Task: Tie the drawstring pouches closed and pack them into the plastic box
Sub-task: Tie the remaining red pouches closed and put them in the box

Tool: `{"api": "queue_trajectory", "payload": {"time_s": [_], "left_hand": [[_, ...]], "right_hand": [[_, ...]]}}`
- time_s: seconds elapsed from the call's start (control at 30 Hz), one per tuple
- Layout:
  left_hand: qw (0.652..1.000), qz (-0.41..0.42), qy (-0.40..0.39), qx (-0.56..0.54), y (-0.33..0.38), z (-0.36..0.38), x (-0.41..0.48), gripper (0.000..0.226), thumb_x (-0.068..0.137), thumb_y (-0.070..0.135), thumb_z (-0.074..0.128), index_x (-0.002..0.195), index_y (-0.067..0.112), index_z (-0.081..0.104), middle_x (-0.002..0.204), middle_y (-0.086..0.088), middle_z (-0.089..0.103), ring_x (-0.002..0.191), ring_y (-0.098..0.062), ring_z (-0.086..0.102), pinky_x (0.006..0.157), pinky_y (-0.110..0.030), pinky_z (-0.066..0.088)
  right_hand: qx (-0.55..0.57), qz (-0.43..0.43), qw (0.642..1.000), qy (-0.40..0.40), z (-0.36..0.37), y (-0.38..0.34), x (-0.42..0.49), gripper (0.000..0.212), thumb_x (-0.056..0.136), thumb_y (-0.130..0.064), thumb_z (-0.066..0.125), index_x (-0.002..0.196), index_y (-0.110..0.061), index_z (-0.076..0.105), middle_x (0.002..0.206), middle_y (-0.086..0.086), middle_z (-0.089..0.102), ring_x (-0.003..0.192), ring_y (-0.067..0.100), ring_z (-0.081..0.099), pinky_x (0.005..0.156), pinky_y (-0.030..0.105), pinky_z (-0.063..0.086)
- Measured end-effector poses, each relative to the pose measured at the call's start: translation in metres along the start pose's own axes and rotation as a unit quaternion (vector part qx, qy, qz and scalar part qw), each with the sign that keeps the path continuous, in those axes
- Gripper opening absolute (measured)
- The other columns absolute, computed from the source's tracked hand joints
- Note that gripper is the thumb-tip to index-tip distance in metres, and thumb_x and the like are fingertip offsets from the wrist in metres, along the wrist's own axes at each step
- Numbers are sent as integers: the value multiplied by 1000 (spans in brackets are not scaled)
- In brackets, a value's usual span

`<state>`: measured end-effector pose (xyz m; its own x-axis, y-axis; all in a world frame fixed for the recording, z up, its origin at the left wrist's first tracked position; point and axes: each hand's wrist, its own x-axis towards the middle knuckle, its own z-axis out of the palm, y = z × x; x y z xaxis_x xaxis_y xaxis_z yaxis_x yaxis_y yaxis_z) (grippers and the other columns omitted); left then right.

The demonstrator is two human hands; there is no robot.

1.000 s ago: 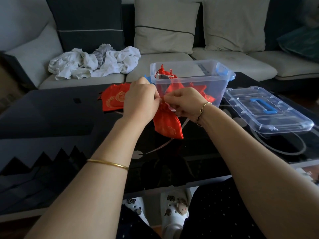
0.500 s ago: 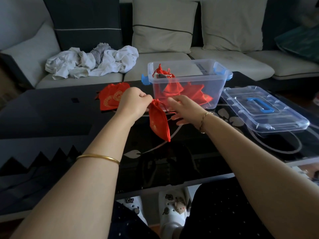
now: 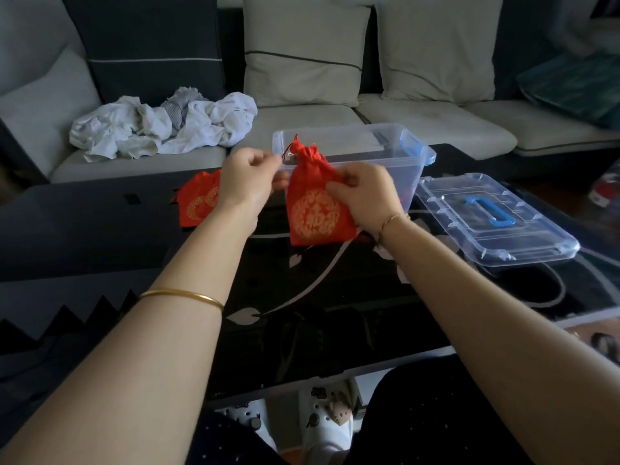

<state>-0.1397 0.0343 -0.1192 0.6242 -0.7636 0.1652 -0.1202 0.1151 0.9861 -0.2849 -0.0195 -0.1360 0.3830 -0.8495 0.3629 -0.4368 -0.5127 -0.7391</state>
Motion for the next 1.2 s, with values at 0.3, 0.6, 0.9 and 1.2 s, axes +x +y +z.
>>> {"api": "queue_trajectory", "payload": {"time_s": [0.3, 0.6, 0.9, 1.2], "left_hand": [[997, -14, 41, 59, 16, 23, 73, 10, 94, 9, 47, 93, 6, 57, 71, 0, 57, 59, -12, 59, 79, -35, 57], [990, -52, 88, 92, -26, 6, 101, 20, 95, 5, 40, 82, 10, 54, 74, -2, 53, 53, -7, 58, 76, -35, 55], [981, -93, 135, 108, -58, -41, 92, 23, 95, 3, 37, 105, 4, 57, 73, -1, 57, 63, -9, 59, 83, -33, 56], [941, -66, 156, 293, -109, -115, 115, 28, 87, 9, 46, 109, 10, 64, 122, -14, 57, 110, -30, 57, 98, -40, 47]], "right_hand": [[-107, 67, 987, 101, -46, -6, 144, 22, 84, -14, 54, 101, -9, 68, 91, 7, 60, 82, 21, 53, 66, 26, 36], [-452, 173, 828, -283, -23, 9, 151, 31, 100, -19, 40, 118, -1, 57, 117, 7, 63, 102, 21, 56, 87, 26, 43], [-206, -16, 975, -76, 13, -49, 146, 27, 87, 0, 45, 105, -4, 65, 100, 15, 69, 92, 30, 65, 72, 36, 54], [-54, 24, 962, -265, 170, -55, 103, 13, 90, -9, 50, 79, -16, 54, 86, 8, 54, 78, 23, 53, 69, 26, 48]]}}
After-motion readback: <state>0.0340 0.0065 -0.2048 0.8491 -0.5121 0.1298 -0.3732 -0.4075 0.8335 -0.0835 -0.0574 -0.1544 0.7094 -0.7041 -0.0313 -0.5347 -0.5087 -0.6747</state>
